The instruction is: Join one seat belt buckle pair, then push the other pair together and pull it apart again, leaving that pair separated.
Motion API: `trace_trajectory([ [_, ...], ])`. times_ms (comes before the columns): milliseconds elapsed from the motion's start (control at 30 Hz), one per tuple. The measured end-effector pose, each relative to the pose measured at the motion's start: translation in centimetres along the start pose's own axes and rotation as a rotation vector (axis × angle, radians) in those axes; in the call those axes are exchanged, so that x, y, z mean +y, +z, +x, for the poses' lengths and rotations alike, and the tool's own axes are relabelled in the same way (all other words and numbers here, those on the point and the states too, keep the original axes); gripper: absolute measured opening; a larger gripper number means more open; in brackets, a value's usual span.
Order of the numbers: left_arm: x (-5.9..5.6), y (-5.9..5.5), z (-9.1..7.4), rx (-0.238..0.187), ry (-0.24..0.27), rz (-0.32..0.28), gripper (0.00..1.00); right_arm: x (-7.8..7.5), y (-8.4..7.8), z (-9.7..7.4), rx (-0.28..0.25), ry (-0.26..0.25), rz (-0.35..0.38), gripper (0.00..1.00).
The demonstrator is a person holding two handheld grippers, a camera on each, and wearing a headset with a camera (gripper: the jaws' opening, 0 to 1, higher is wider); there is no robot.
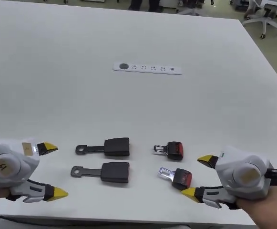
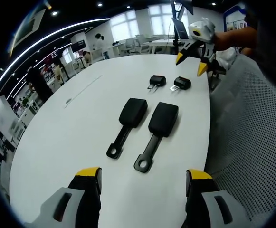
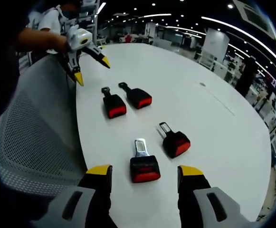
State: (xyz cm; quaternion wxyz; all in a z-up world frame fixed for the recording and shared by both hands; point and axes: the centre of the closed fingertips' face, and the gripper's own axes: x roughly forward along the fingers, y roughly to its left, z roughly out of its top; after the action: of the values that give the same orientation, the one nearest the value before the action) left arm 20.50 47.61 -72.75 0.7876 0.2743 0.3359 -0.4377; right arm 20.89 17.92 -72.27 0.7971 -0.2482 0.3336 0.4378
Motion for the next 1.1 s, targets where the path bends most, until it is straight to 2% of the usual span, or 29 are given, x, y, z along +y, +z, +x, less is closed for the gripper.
trace_trajectory([
  [167, -0.2, 0.4, 0.7, 0.007, -0.033, 0.010, 0.68, 0.2, -0.1, 0.4, 0.012, 0.011, -0.015, 0.51],
  [267, -0.5, 0.4, 1.1, 0.012, -0.053, 0.004, 0.58, 0.4, 0.0, 0.6, 0.018, 0.016, -0.023, 0.50],
  [467, -0.9, 1.5, 2.6, 0.009, -0.075, 0.026, 0.59, 0.6, -0.1, 1.4, 0.034, 0.031, -0.044, 0.49],
  [567, -1.3, 2.2, 3.2, 0.009, -0.090, 0.037, 0.56, 0.6, -0.6, 2.0, 0.048, 0.040, -0.044, 0.48],
  [633, -1.6, 2.6, 3.7, 0.010, -0.102, 0.053, 0.54, 0.5, -1.0, 2.5, 0.057, 0.044, -0.046, 0.47],
  [900, -2.0, 4.6, 5.7, 0.002, -0.131, 0.120, 0.53, 0.9, -1.1, 2.8, 0.082, 0.070, -0.059, 0.40],
  [1100, -2.7, 5.0, 7.1, 0.010, -0.164, 0.174, 0.50, 0.9, -1.4, 3.6, 0.100, 0.078, -0.086, 0.41],
])
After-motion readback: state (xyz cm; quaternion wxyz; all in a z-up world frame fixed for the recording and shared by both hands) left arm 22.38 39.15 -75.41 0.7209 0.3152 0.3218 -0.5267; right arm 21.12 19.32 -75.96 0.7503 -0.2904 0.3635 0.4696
